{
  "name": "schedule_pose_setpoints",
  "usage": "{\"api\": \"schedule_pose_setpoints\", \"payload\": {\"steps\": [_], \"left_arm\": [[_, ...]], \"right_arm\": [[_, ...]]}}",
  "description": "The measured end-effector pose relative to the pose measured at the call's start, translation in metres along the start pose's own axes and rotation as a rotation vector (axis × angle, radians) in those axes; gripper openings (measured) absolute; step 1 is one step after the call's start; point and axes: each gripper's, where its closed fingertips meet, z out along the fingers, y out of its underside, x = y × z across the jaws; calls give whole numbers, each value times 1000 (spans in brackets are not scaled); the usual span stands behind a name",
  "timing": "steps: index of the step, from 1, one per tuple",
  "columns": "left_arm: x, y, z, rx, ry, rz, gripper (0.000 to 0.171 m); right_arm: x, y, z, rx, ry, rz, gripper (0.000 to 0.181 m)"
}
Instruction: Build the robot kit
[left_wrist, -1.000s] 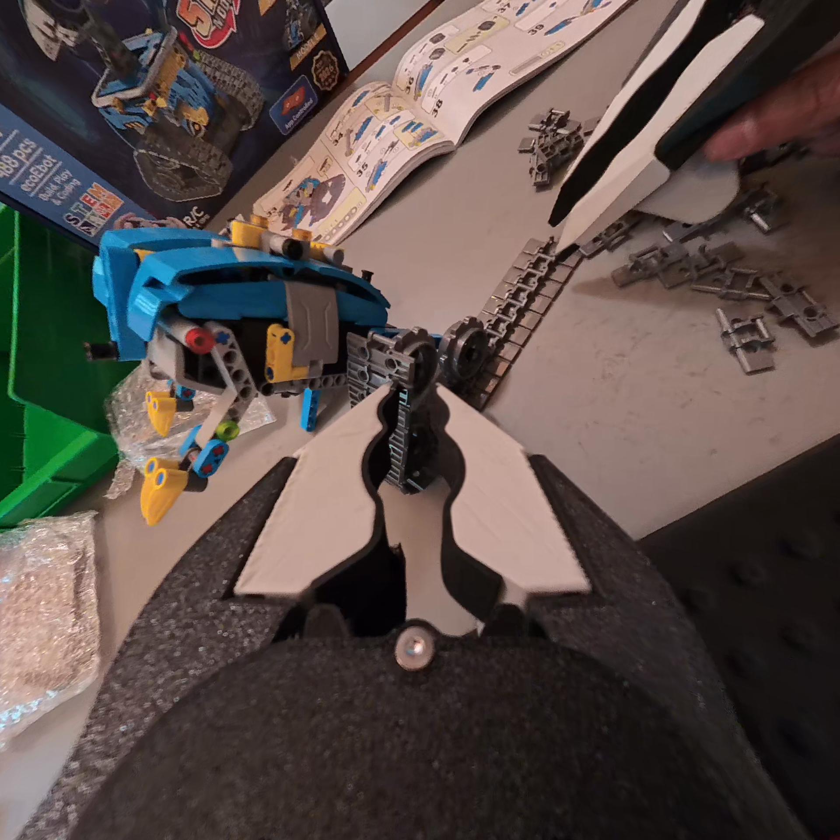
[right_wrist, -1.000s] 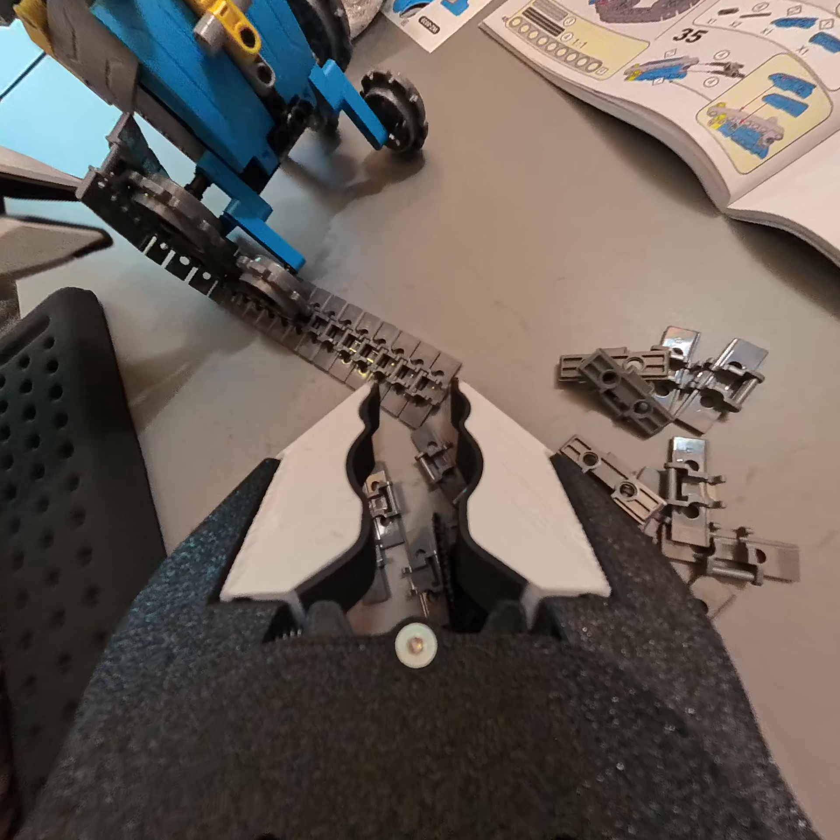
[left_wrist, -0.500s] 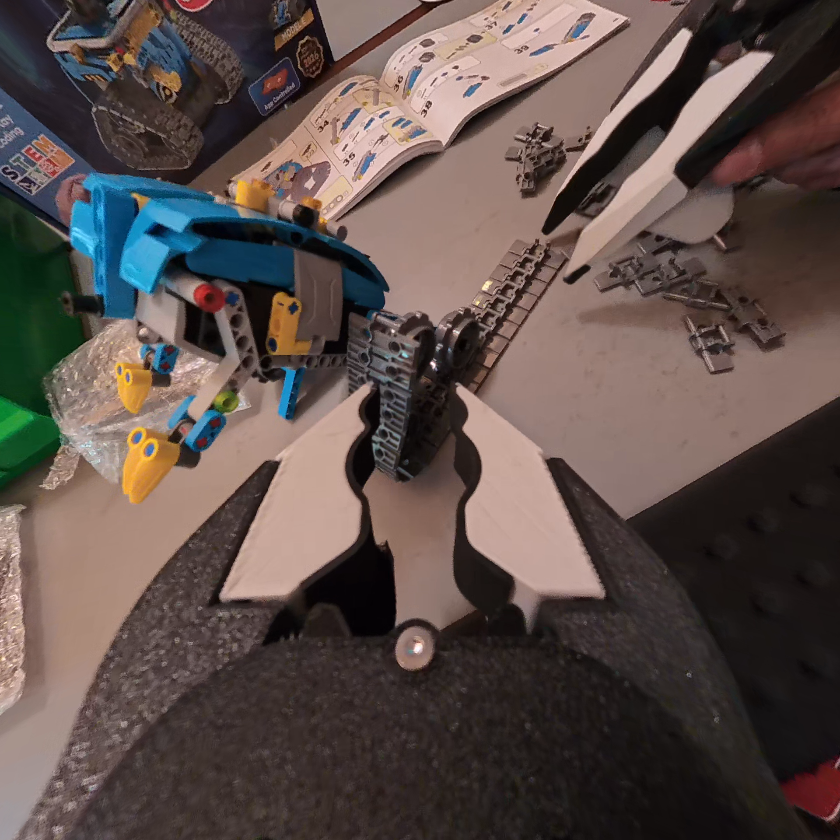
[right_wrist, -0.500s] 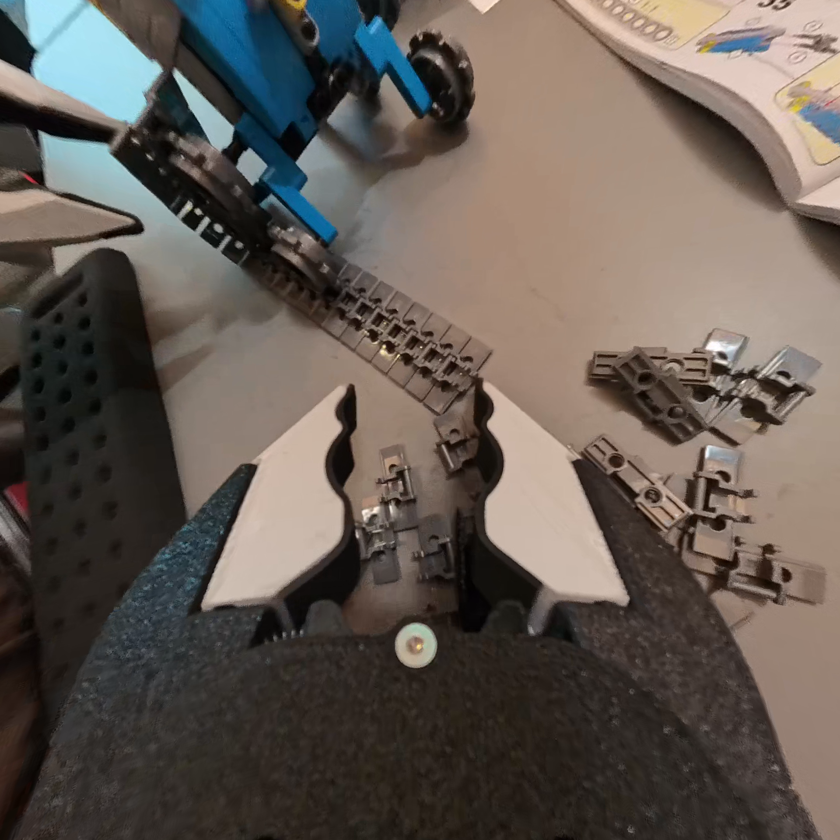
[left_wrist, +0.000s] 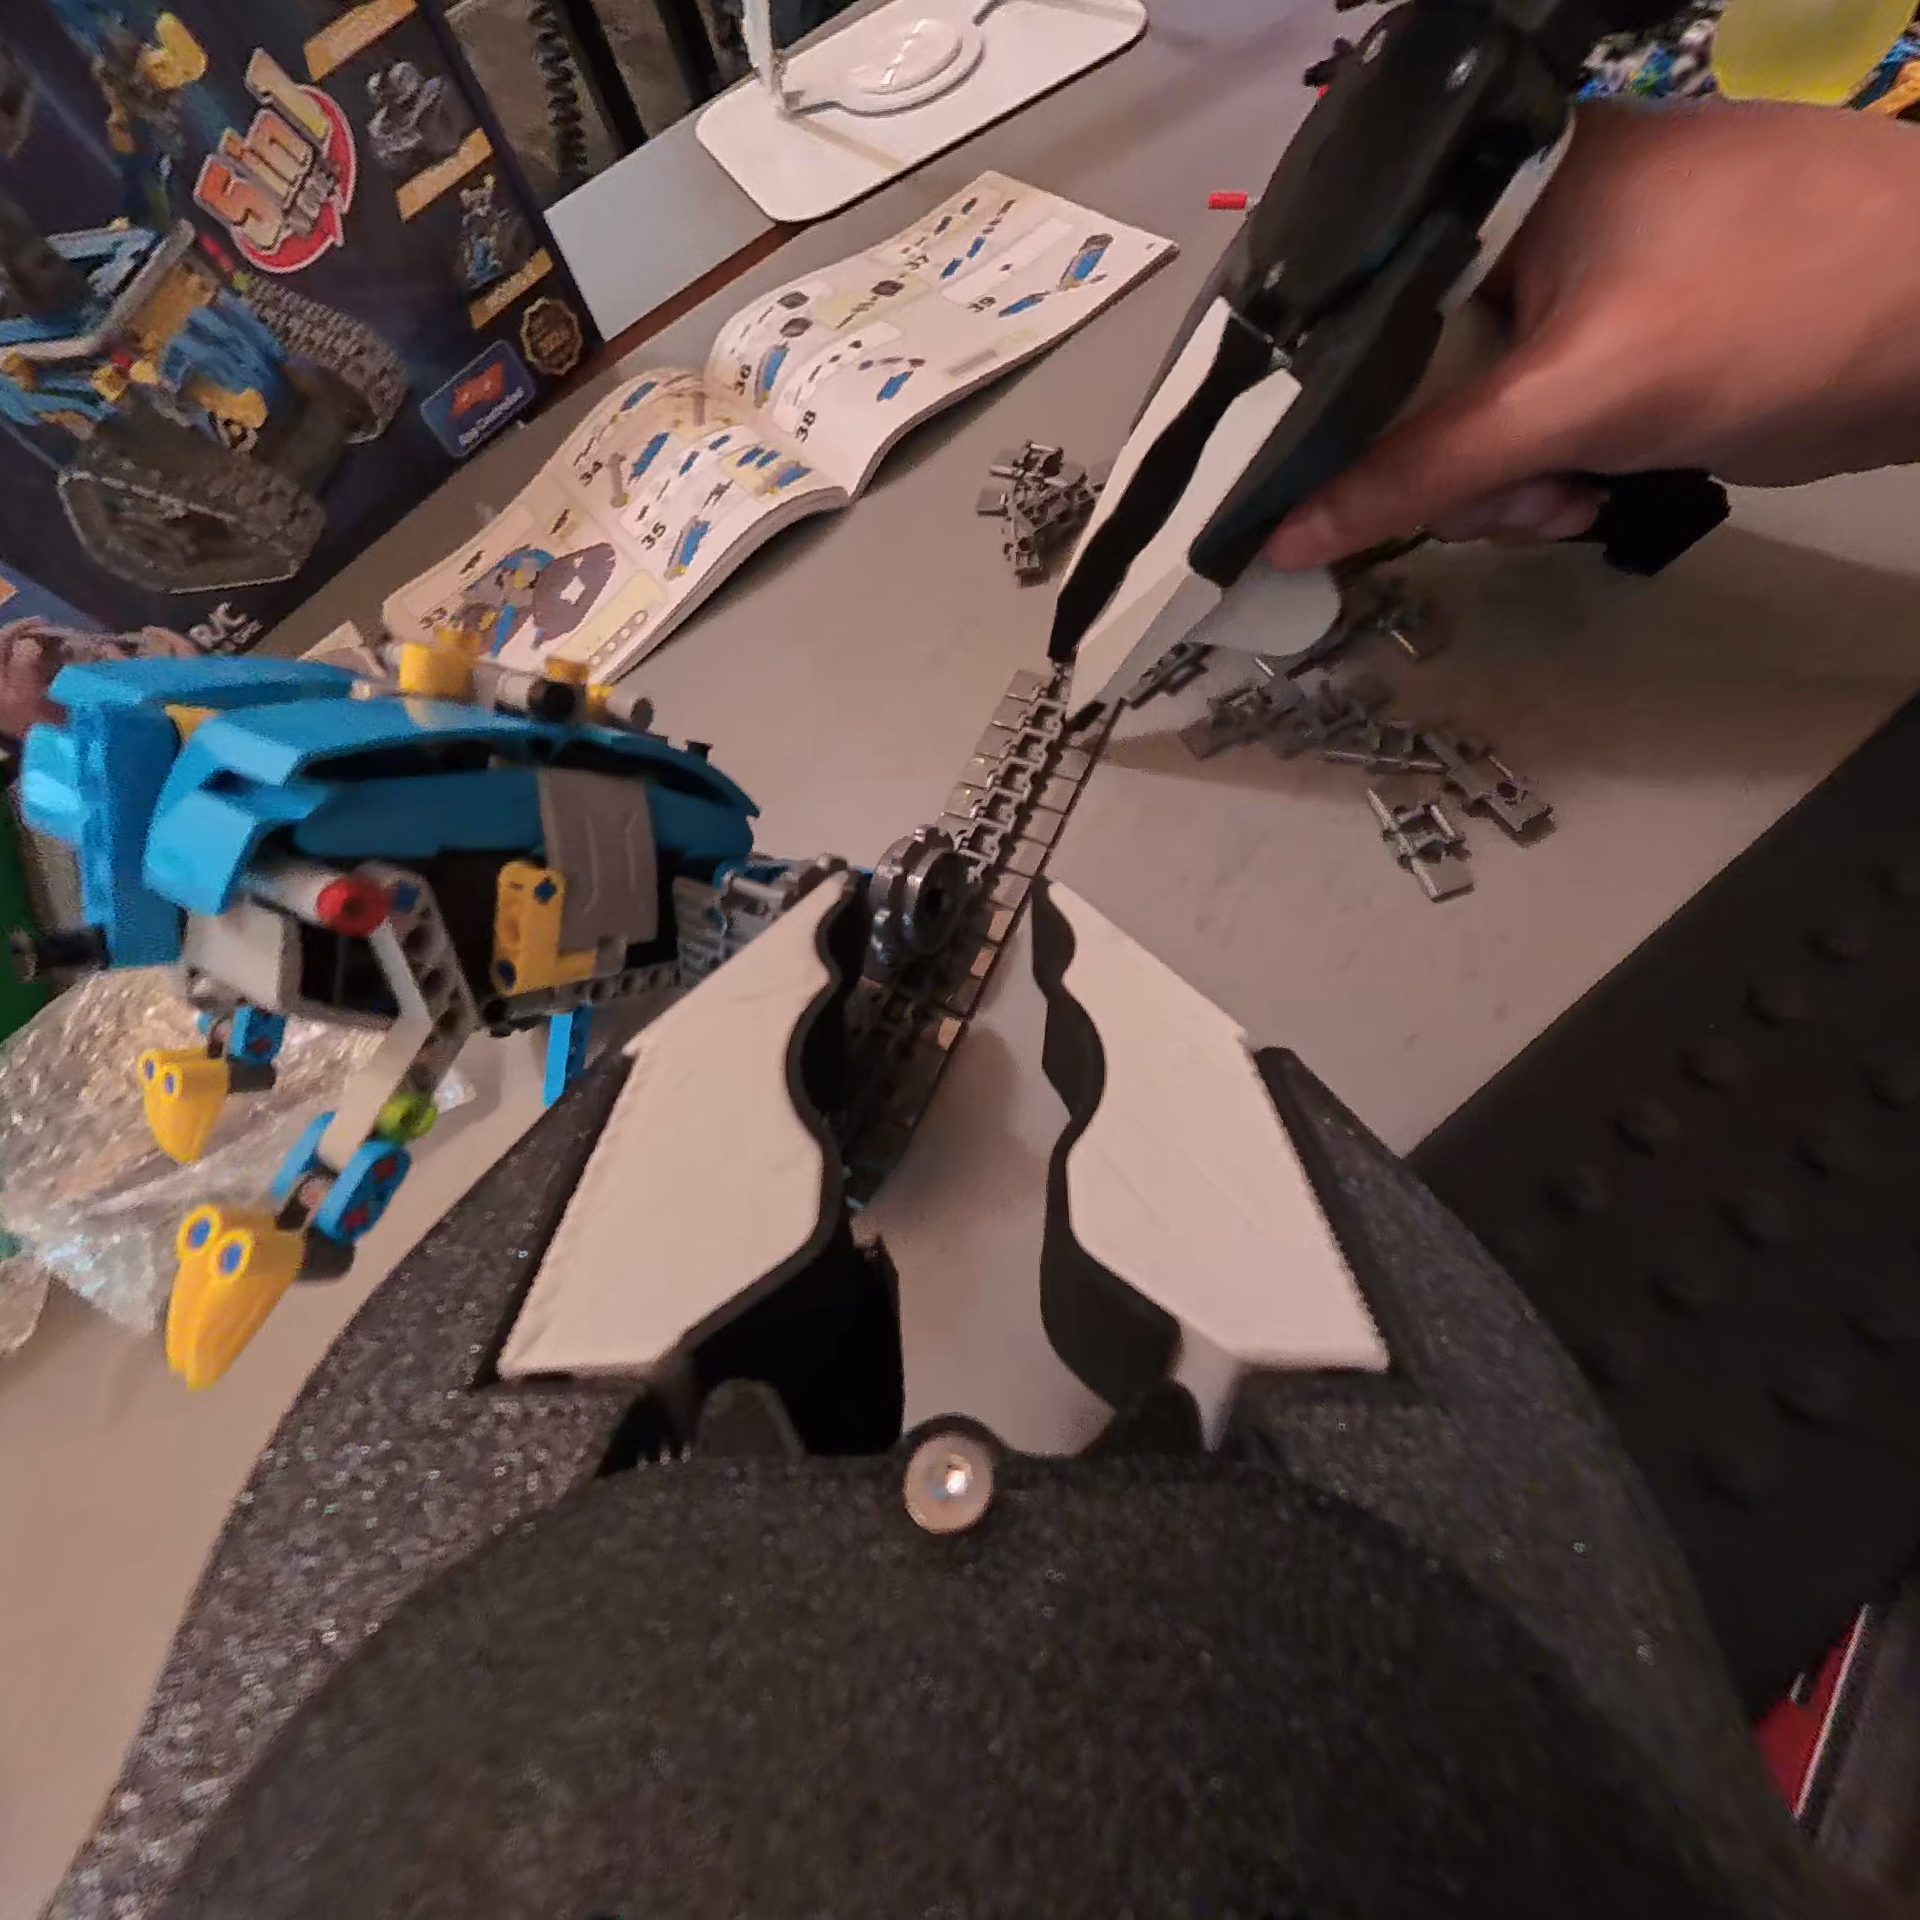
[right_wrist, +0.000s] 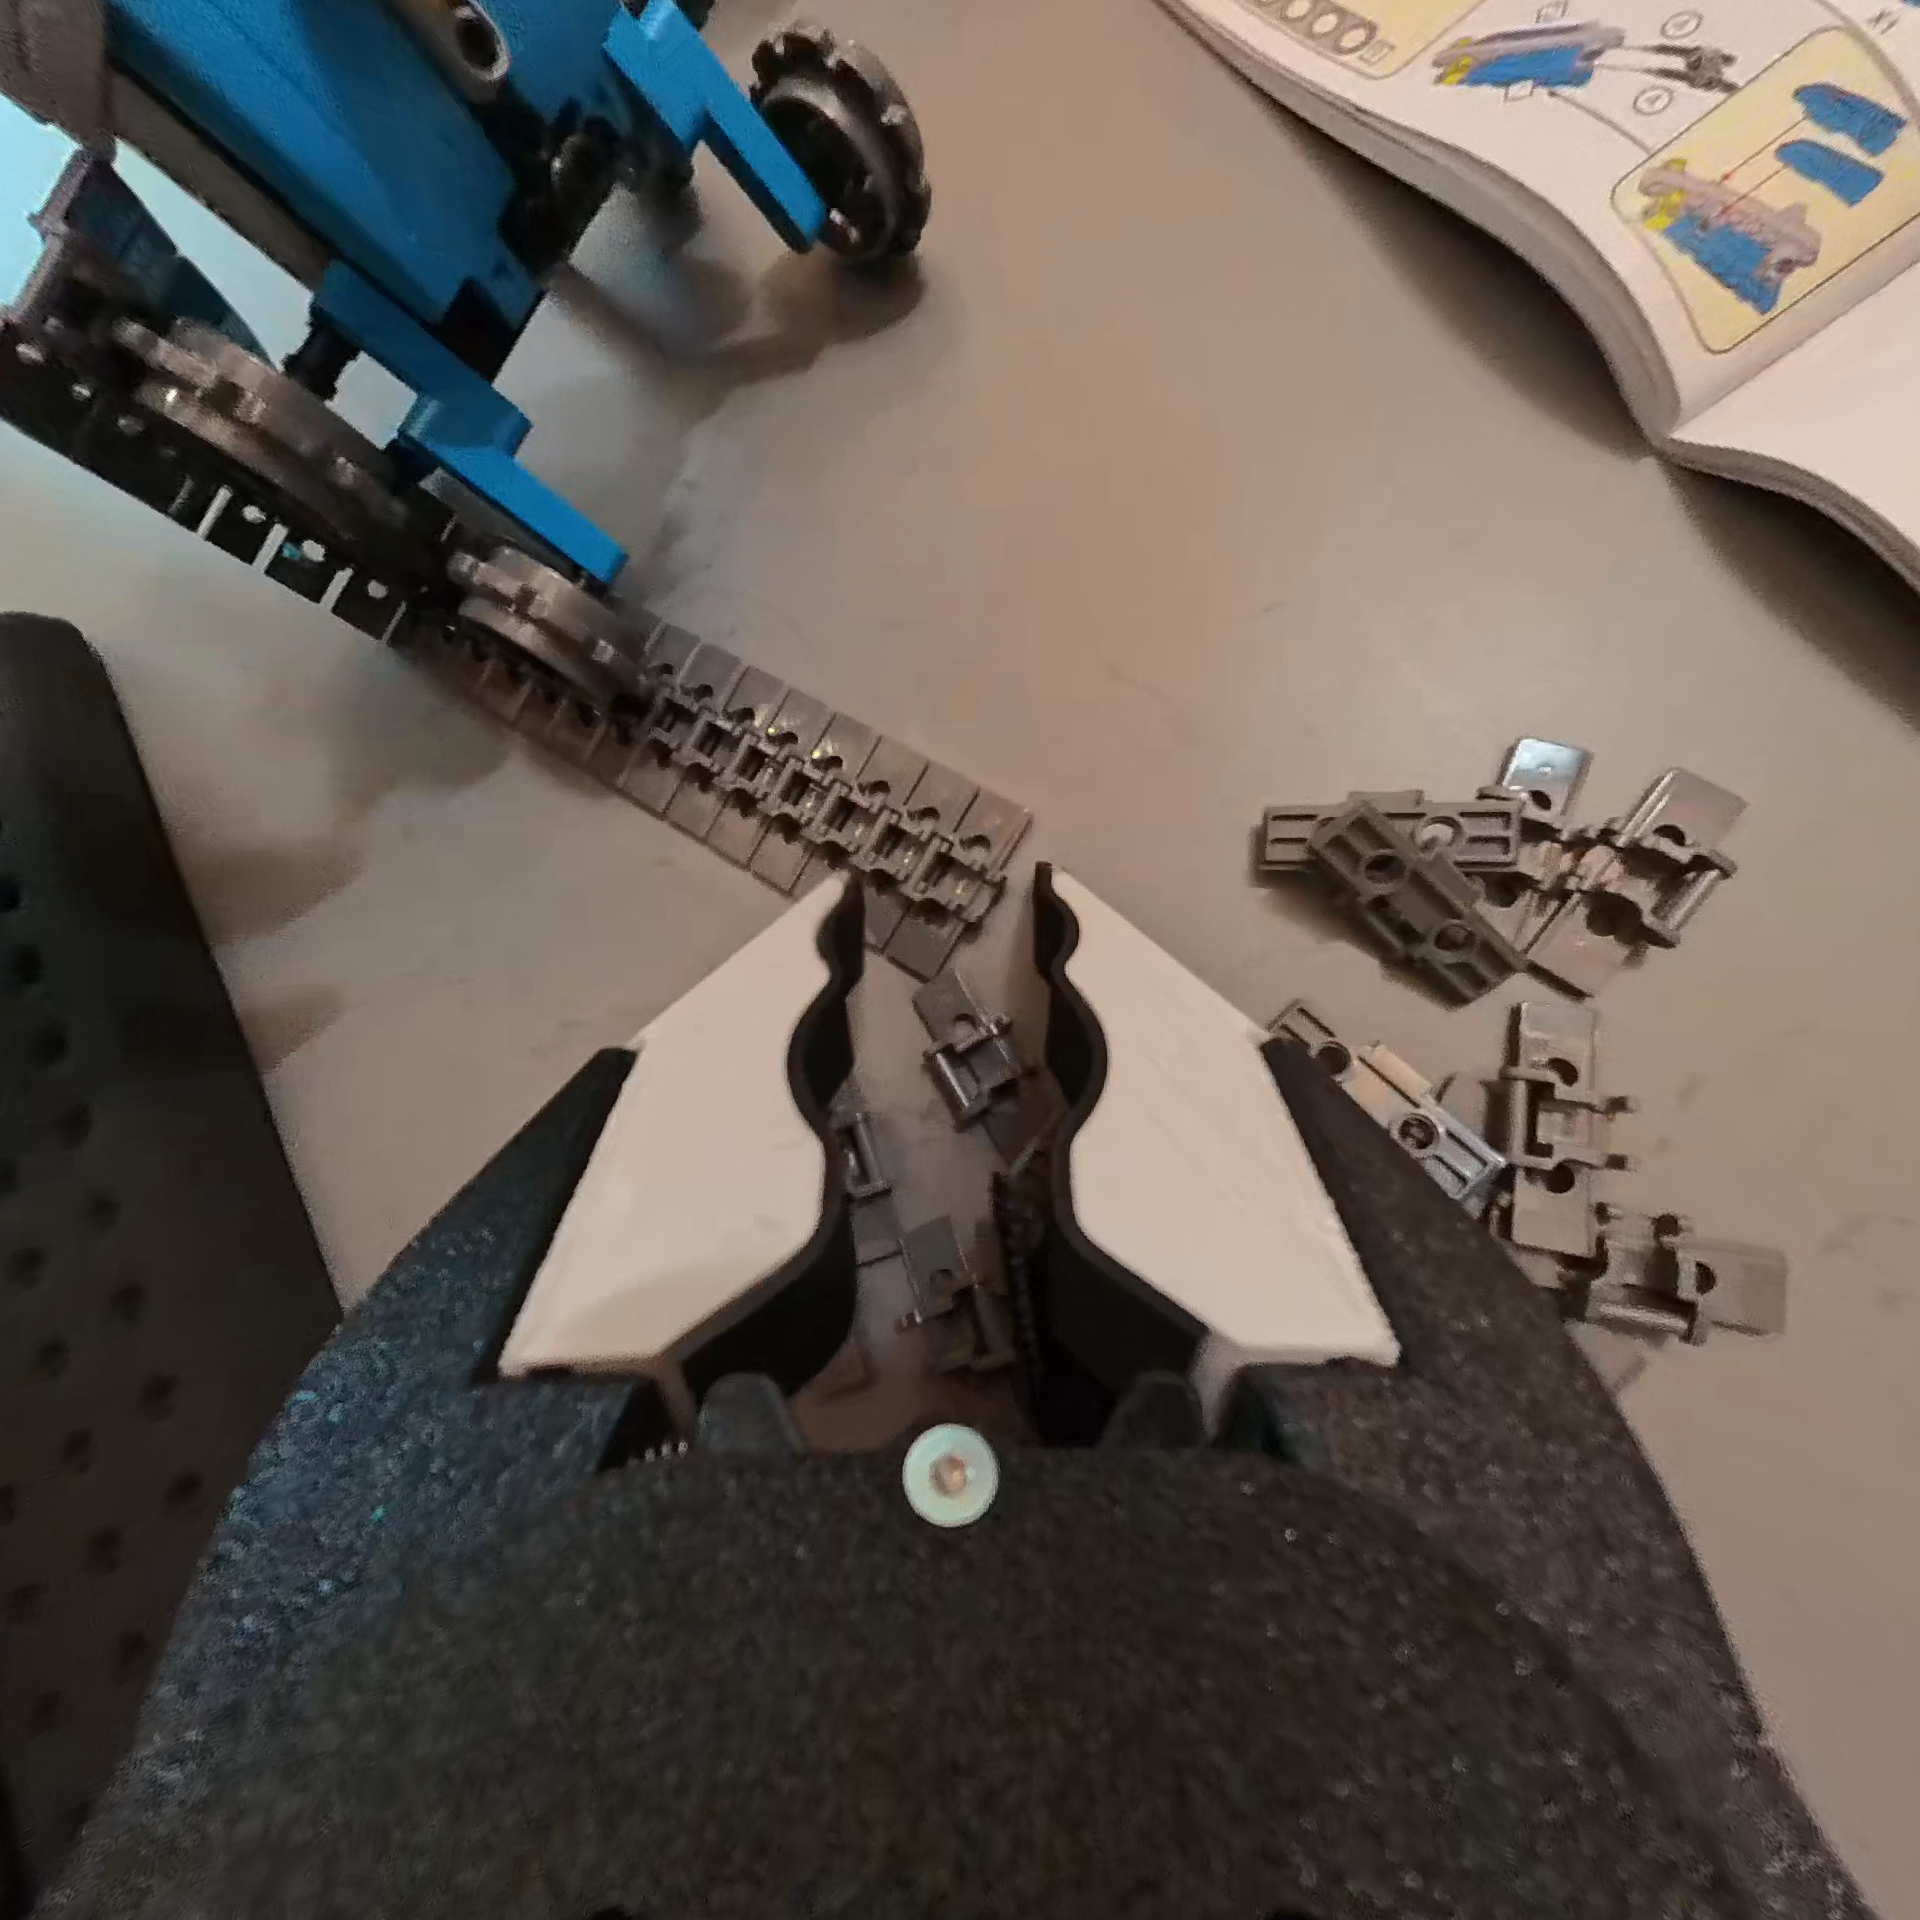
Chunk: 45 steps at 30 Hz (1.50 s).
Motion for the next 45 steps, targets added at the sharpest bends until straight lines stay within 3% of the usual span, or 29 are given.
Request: {"api": "schedule_pose_setpoints", "payload": {"steps": [4,9,14,20,27,34,43,45], "left_arm": [[6,-10,8,-2,52,47,32],[12,-18,27,-105,60,139,32],[32,-20,56,-192,95,79,32],[21,-28,70,-234,123,68,32],[30,-23,79,-286,161,226,31],[40,-20,84,-317,230,260,26],[38,-18,86,-327,231,282,25],[35,-19,85,-316,220,274,25]], "right_arm": [[2,5,-1,-42,17,-65,12],[3,3,-3,-26,17,-59,6],[0,-3,-11,20,44,-106,6],[-19,-19,-29,153,24,-254,2],[-36,-28,-37,249,13,-366,2],[-41,-25,-39,271,23,-471,2],[-38,-24,-38,293,-71,-360,3],[-29,-25,-41,302,-80,-297,23]]}}
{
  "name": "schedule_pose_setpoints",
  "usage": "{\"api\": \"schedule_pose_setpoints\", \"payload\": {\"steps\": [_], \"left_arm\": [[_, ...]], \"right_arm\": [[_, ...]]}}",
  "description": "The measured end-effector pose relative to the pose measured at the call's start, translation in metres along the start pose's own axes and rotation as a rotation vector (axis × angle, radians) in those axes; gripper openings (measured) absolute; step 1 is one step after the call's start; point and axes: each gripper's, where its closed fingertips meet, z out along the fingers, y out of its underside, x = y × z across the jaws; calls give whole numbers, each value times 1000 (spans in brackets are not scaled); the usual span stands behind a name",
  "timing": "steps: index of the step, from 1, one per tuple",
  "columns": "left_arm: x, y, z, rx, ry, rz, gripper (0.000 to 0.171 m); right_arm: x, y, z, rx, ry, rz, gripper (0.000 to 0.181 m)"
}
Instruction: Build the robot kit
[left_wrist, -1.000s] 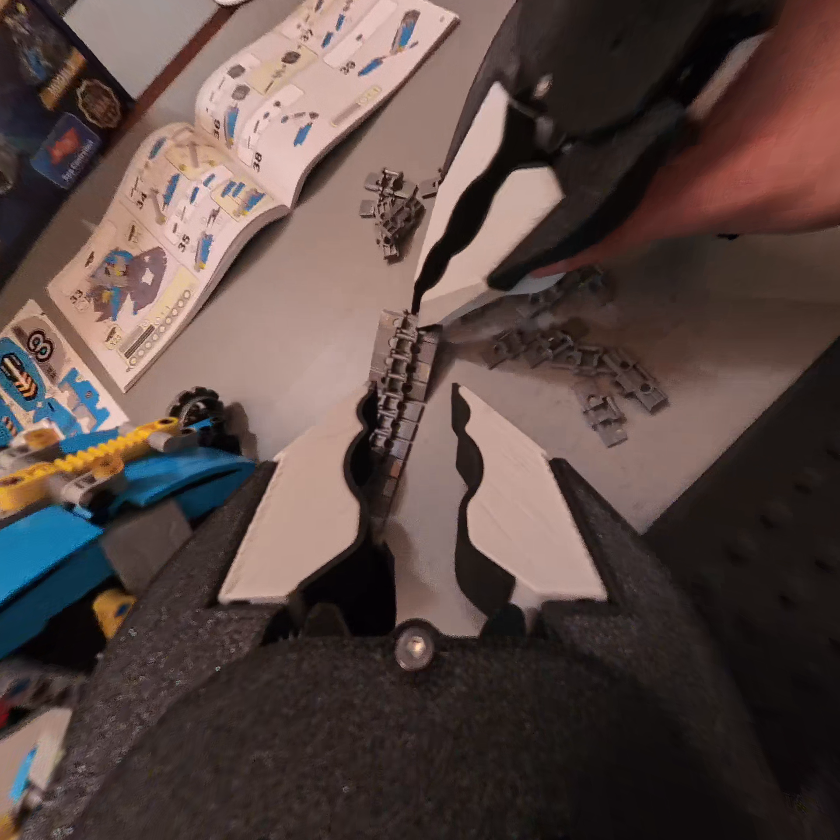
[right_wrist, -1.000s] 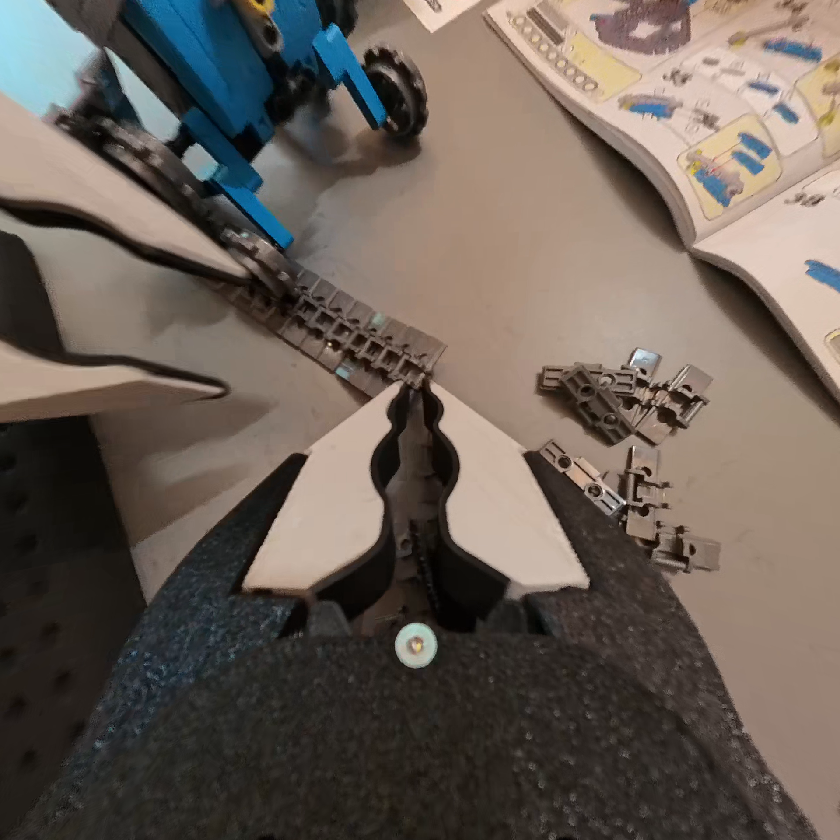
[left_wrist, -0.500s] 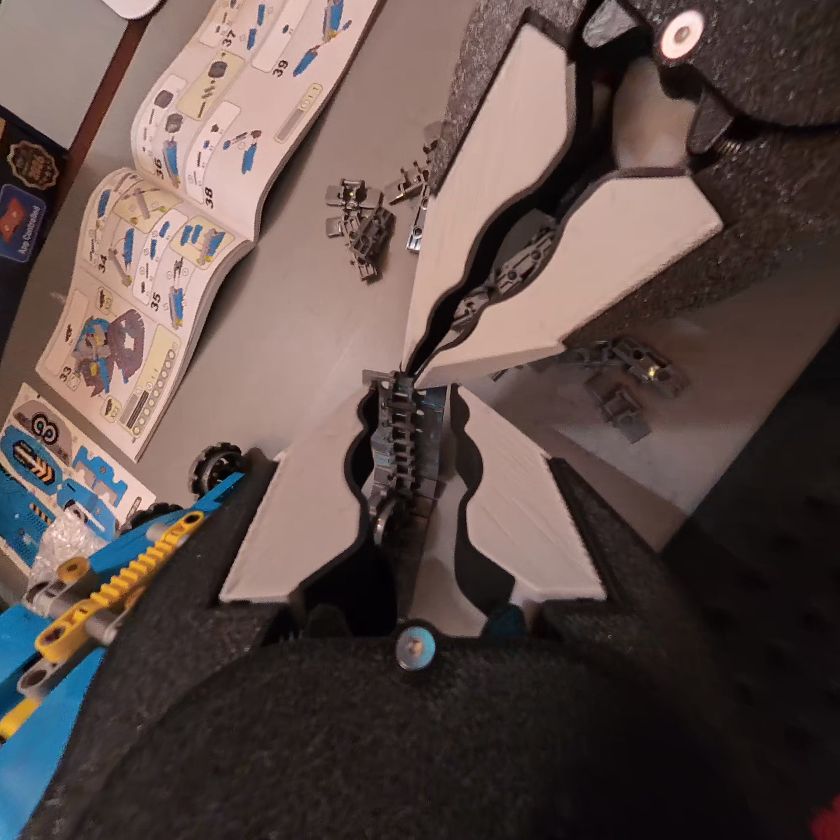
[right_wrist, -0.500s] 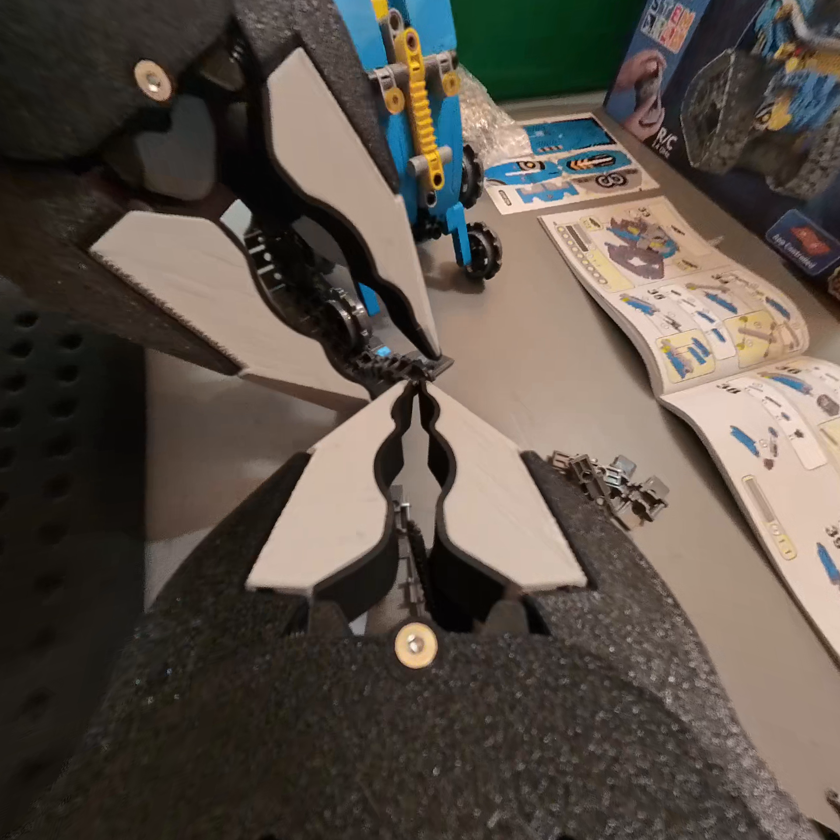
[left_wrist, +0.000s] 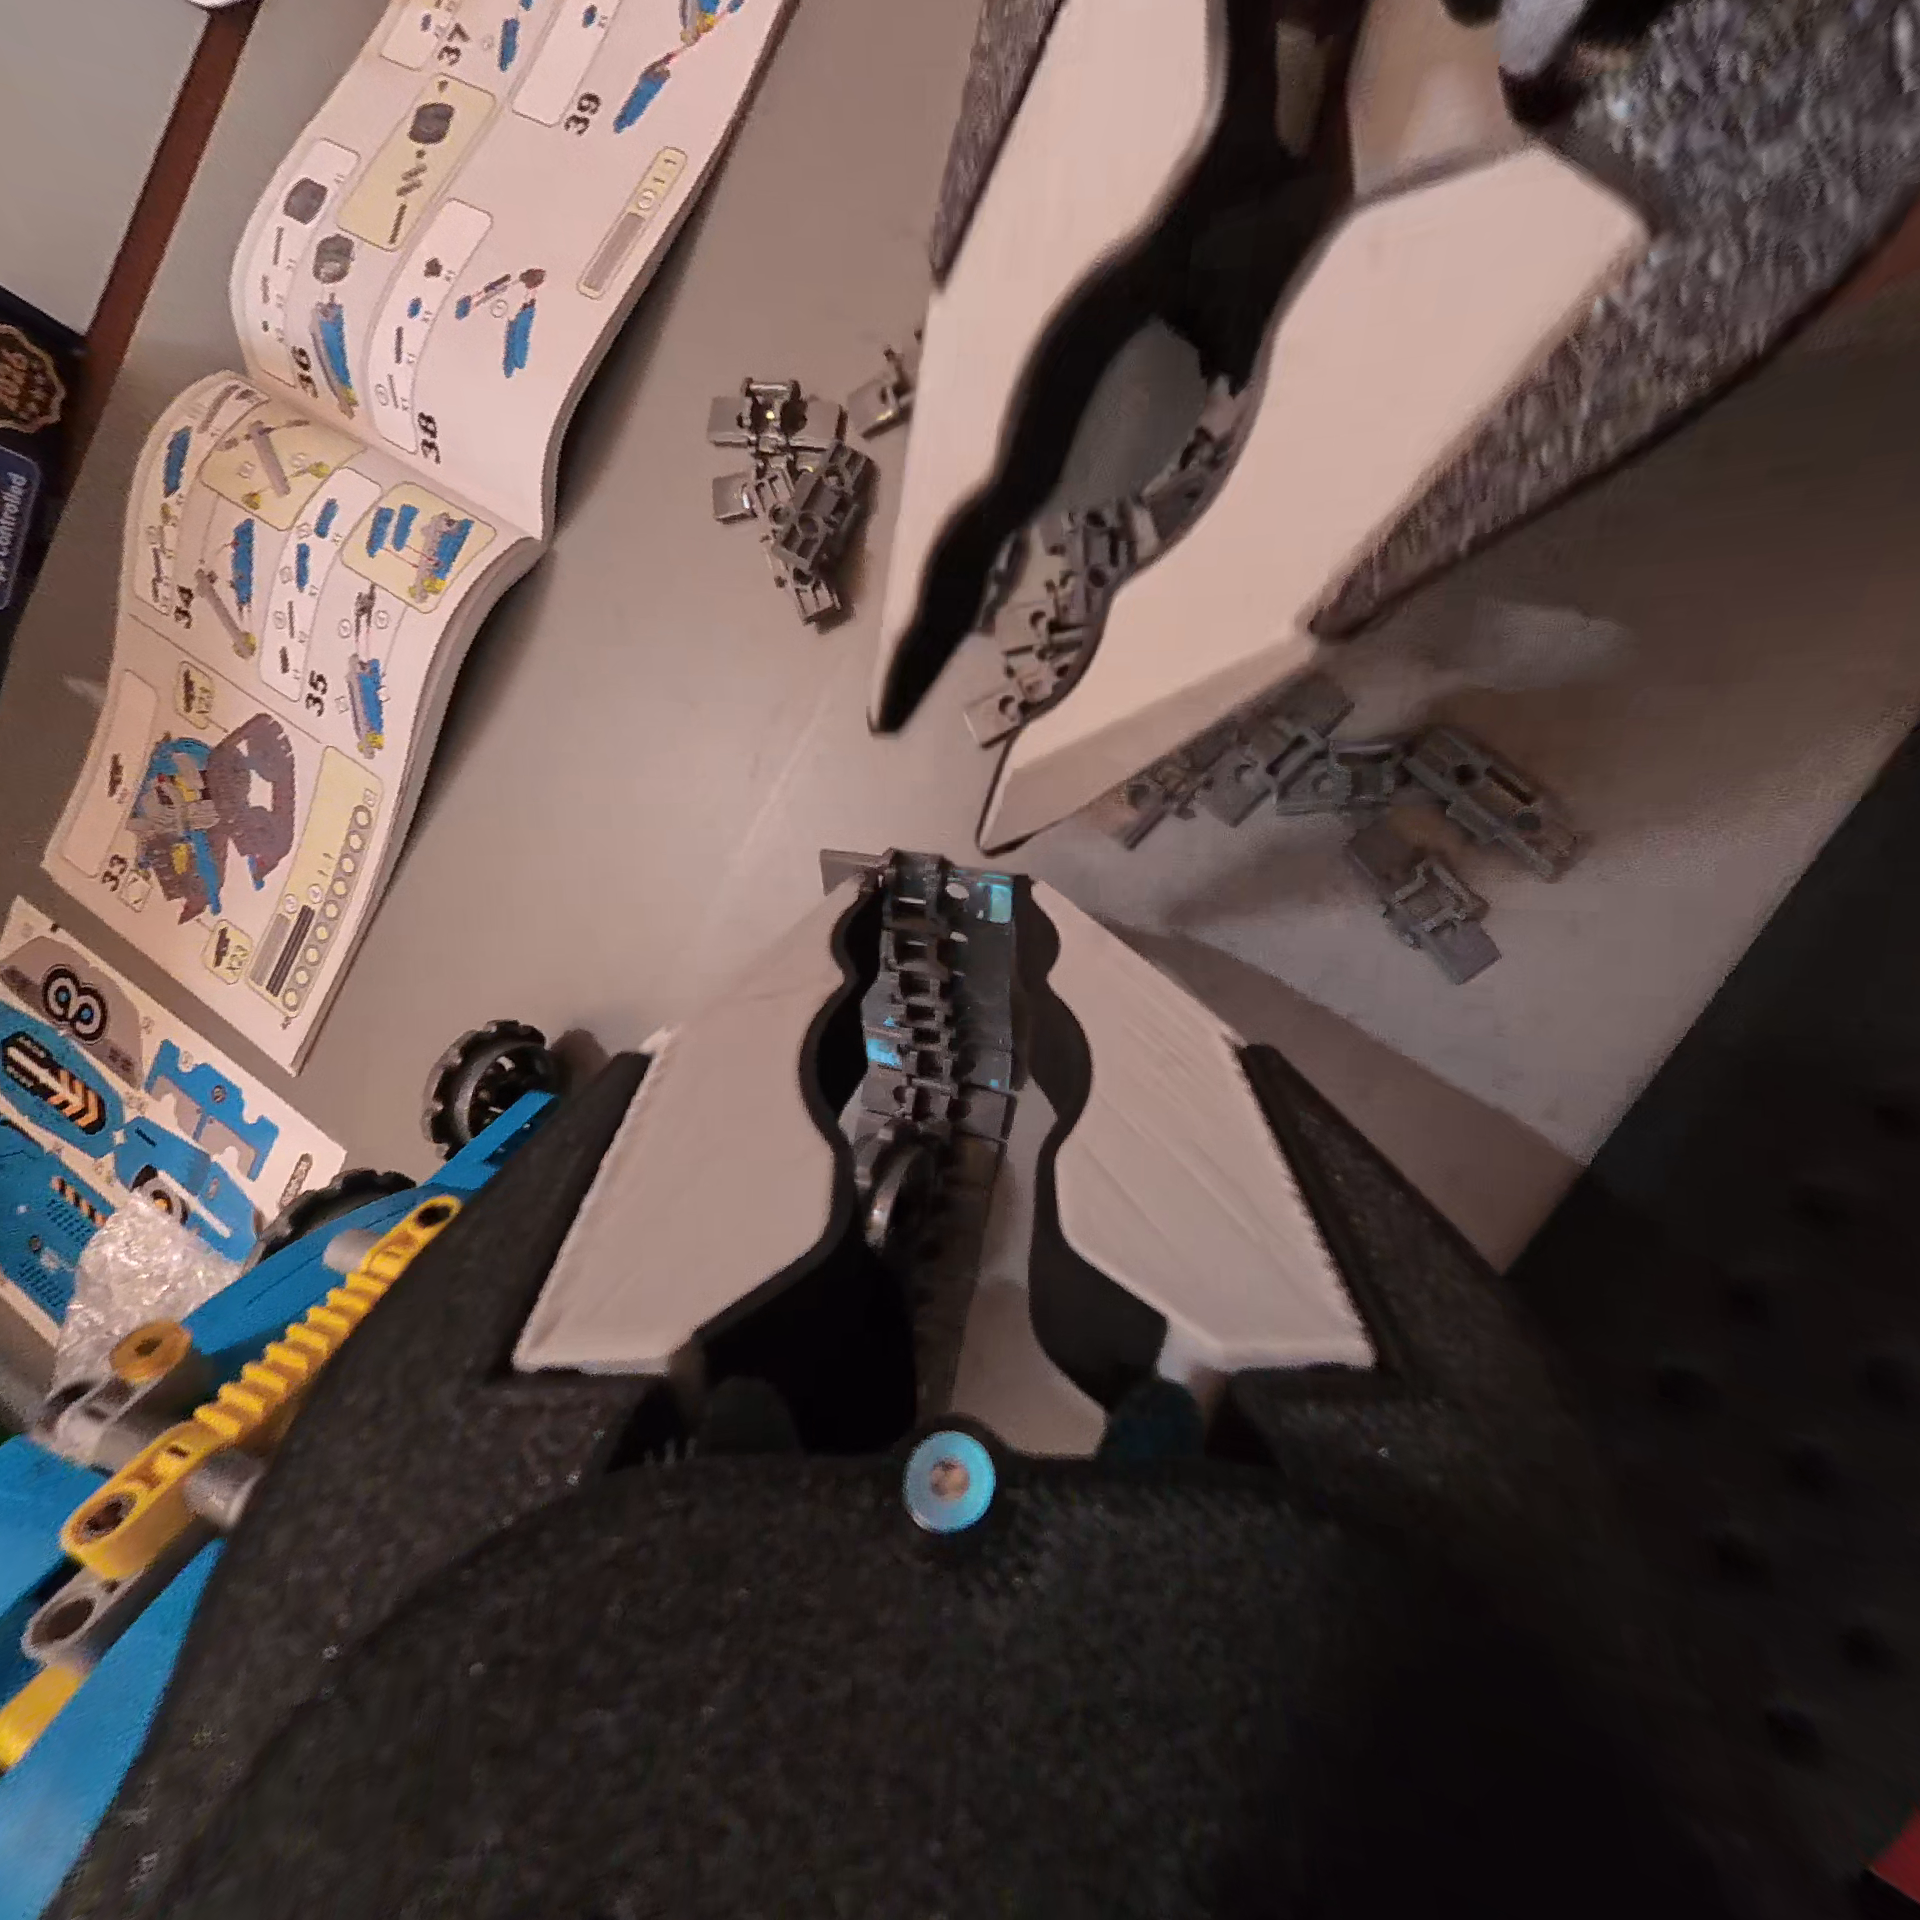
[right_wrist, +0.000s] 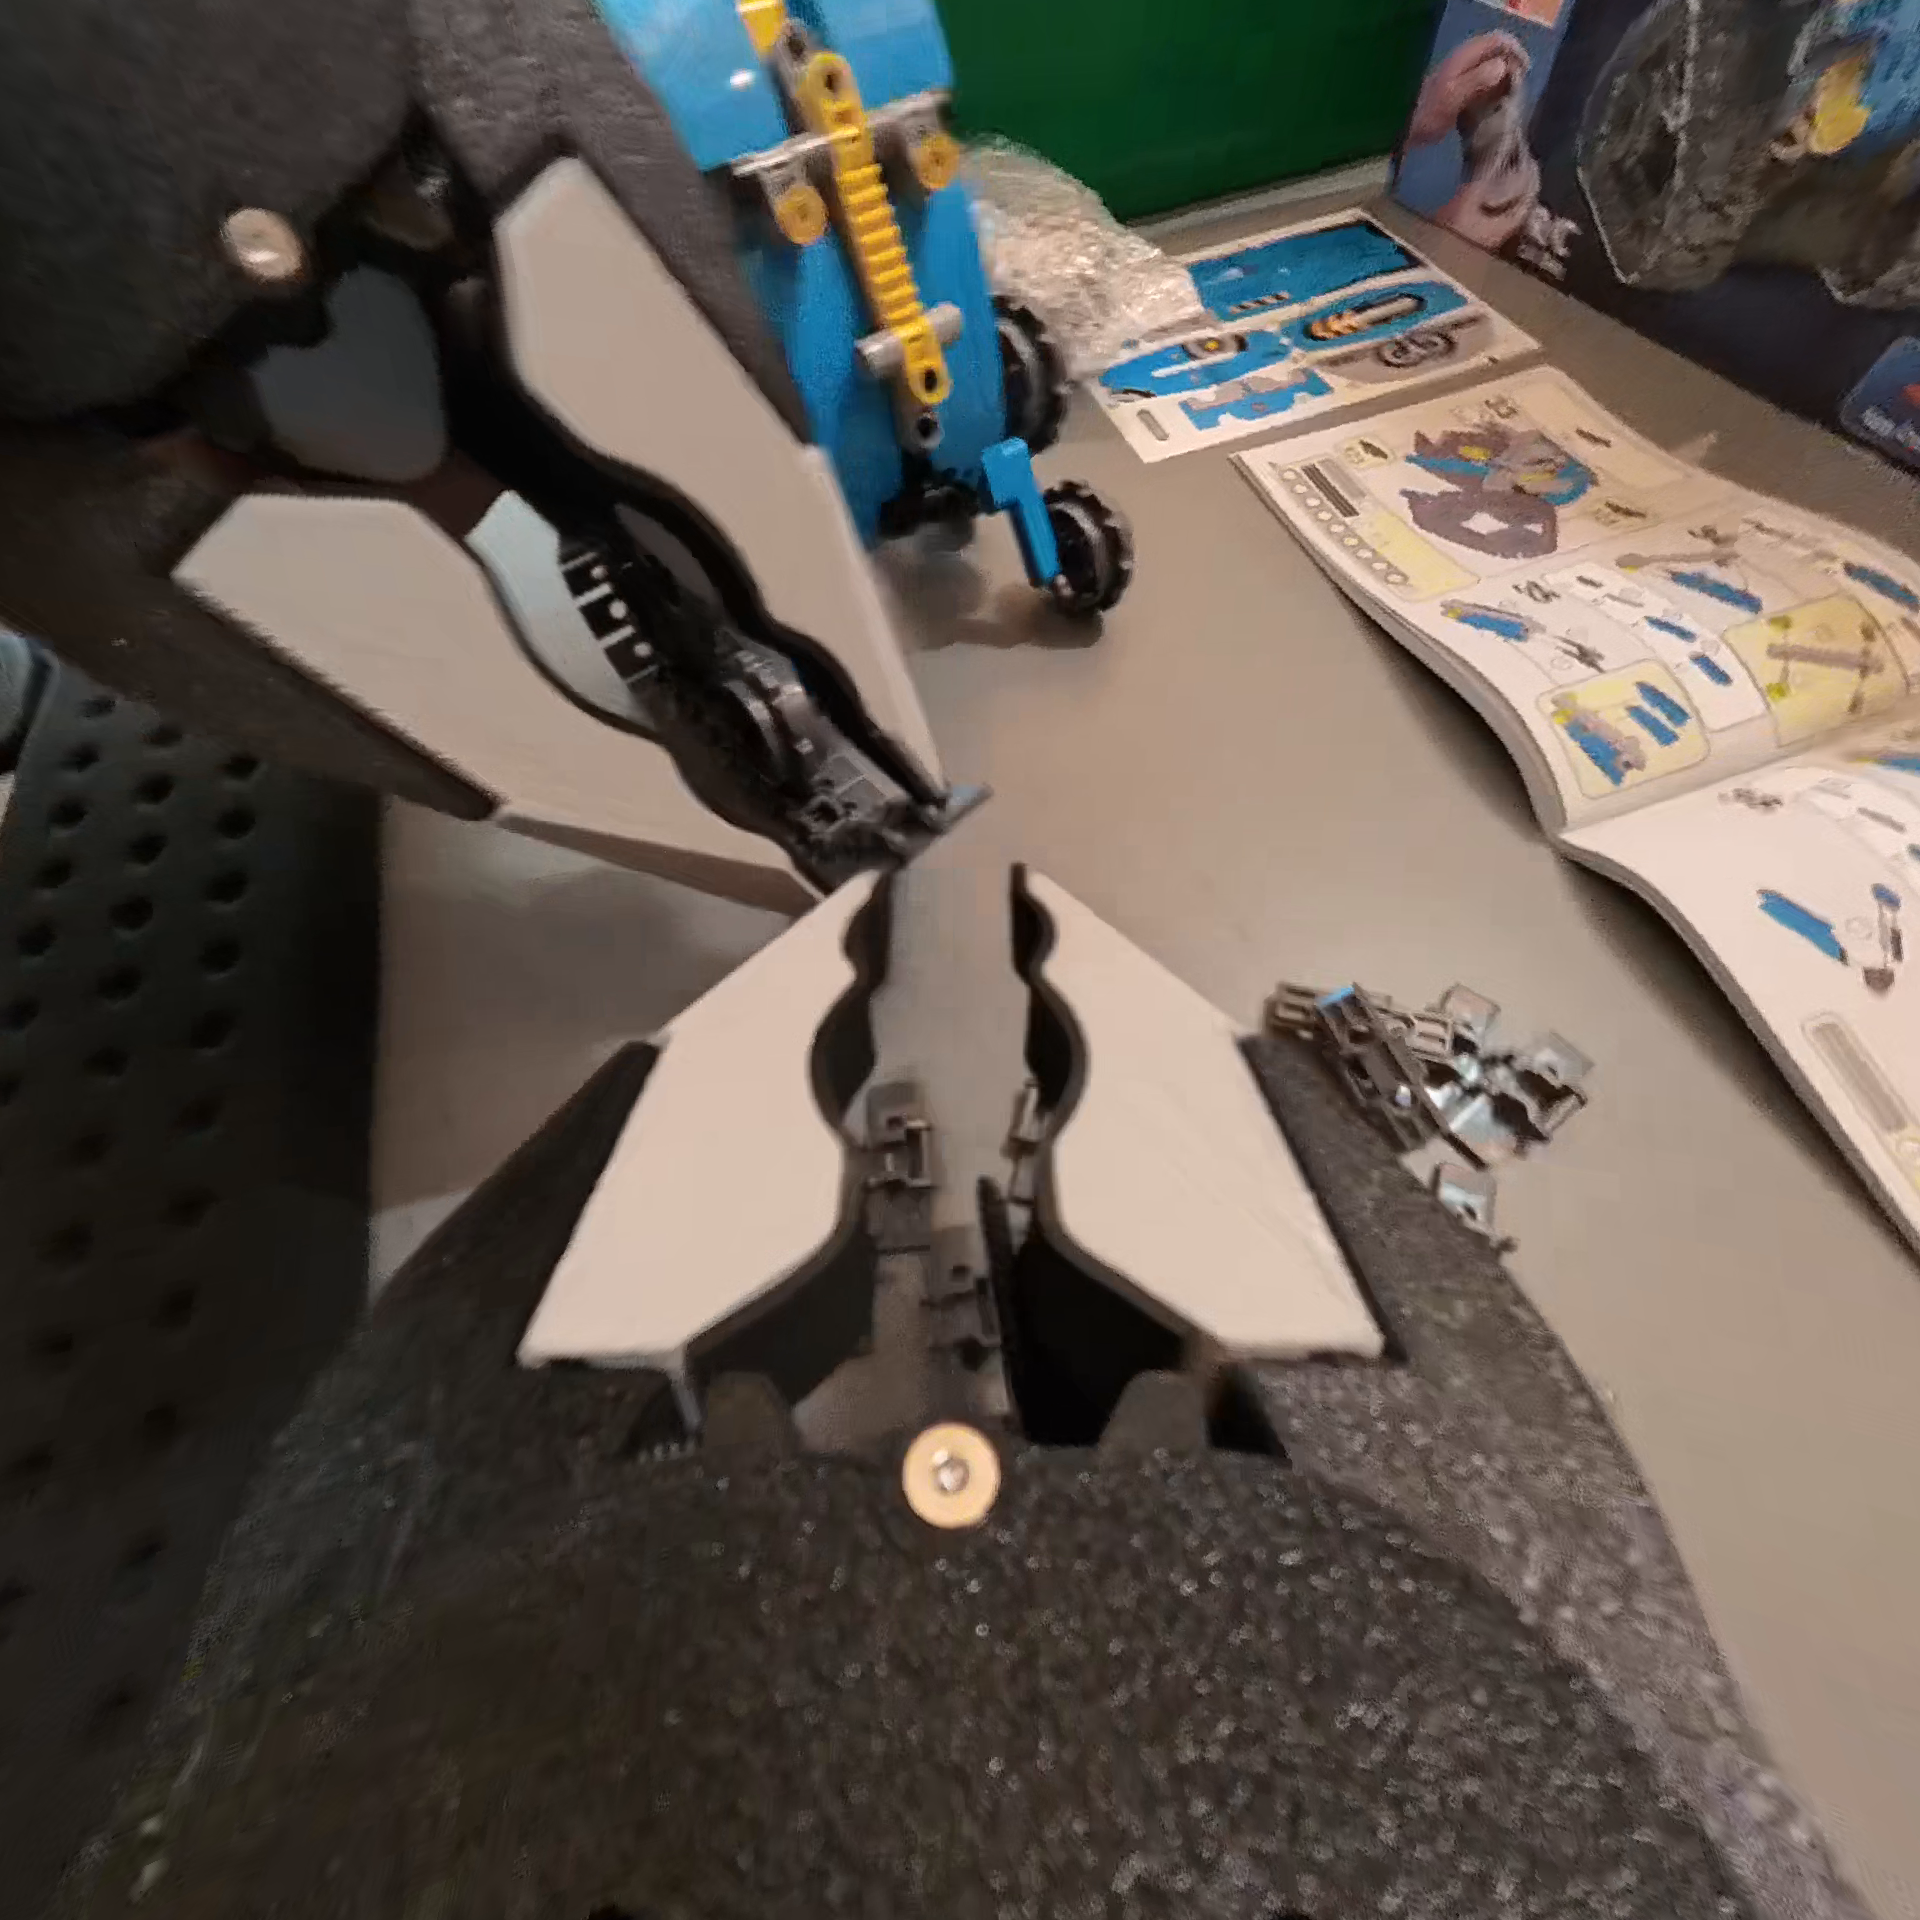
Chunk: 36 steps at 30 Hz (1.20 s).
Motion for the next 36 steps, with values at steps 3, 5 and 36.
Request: {"api": "schedule_pose_setpoints", "payload": {"steps": [3,5,36], "left_arm": [[-4,0,-5,26,-11,-22,25],[-5,0,-8,40,-18,-26,25],[-25,3,-69,250,-5,-436,29]], "right_arm": [[0,4,-1,-3,-160,251,38],[-7,4,4,4,-289,436,45],[-34,-24,30,226,55,445,4]]}}
